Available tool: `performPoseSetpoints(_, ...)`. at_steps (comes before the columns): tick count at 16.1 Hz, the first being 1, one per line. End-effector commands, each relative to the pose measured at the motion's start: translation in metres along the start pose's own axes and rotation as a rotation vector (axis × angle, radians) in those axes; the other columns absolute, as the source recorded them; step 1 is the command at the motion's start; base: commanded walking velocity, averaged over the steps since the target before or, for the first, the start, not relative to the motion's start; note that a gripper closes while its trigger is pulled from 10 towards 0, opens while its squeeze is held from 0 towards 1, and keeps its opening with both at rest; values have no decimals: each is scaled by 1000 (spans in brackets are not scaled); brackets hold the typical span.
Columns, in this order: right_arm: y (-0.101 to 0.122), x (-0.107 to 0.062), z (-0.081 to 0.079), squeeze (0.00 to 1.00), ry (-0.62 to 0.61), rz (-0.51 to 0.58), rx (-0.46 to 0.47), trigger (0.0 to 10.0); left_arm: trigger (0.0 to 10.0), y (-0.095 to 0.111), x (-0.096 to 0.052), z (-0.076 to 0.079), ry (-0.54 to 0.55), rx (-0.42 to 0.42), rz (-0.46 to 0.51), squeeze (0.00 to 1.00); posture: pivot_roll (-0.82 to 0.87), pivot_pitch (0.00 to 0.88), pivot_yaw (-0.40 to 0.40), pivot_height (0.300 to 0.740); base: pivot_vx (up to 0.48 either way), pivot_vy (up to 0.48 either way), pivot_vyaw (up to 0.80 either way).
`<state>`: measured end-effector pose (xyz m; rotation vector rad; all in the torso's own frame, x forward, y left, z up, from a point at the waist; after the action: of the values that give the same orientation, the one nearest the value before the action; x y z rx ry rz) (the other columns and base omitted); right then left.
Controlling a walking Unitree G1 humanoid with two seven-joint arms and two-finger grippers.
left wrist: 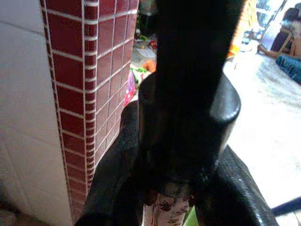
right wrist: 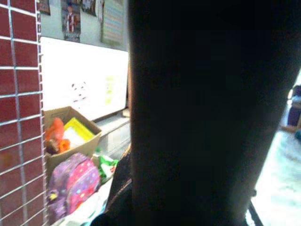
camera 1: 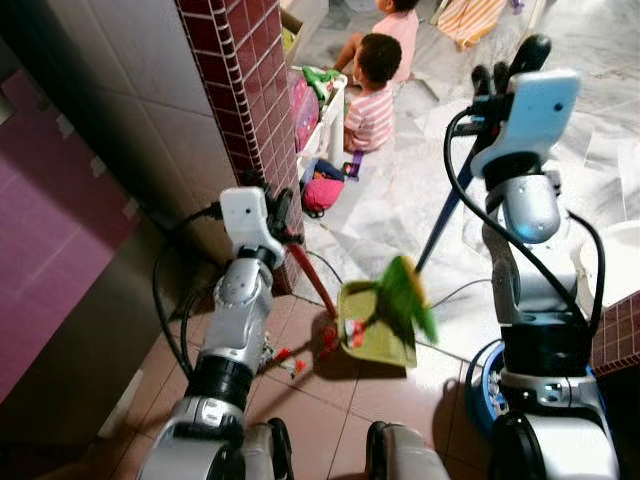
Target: Sweep floor
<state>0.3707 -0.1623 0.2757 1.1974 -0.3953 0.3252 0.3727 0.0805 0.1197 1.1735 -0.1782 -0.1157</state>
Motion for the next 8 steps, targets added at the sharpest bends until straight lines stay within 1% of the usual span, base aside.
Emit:
performPoseSetpoints(1, 24, -1, 2, 0, -24, 116, -23, 10000, 10000, -9, -5, -1, -18, 9, -49, 0, -109, 136, 71, 740, 0, 0, 0)
performPoseSetpoints(2, 17, -4, 0, 0, -30, 100, -61, 10000, 10000, -11, -11, 0, -53, 14, -63, 0, -107, 128, 80, 740, 0, 0, 0)
performPoseSetpoints(4, 11, -8, -3, 0, -26, 85, -92, 10000, 10000, -13, -17, 2, -104, 41, -74, 0, -106, 123, 84, 740, 0, 0, 0)
performPoseSetpoints(5, 3, -11, -6, 0, -21, 65, -119, 10000, 10000, -11, -21, 2, -131, 31, -78, 0, -106, 119, 84, 740, 0, 0, 0)
performPoseSetpoints(7, -16, -18, -12, 0, -9, -12, -128, 10000, 10000, -6, -27, 5, -175, 22, -72, 0, -104, 116, 77, 740, 0, 0, 0)
performPoseSetpoints(8, -28, -26, -15, 0, -17, -70, -111, 10000, 10000, -6, -30, 4, -179, 28, -75, 0, -98, 110, 71, 740, 0, 0, 0)
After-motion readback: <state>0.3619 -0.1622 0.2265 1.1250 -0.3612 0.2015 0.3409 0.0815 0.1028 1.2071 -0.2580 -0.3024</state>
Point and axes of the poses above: a point about 5 cm out from each wrist's last joint towards the gripper, its own x axis pointing out of the wrist towards the gripper, its own y axis along the axis of the wrist's last joint, z = x × y, the point moved 4 cm from there along x, pointing out of the wrist towards the gripper, and after that the axes turned 10 degrees about -x, right-handed, at the moved point
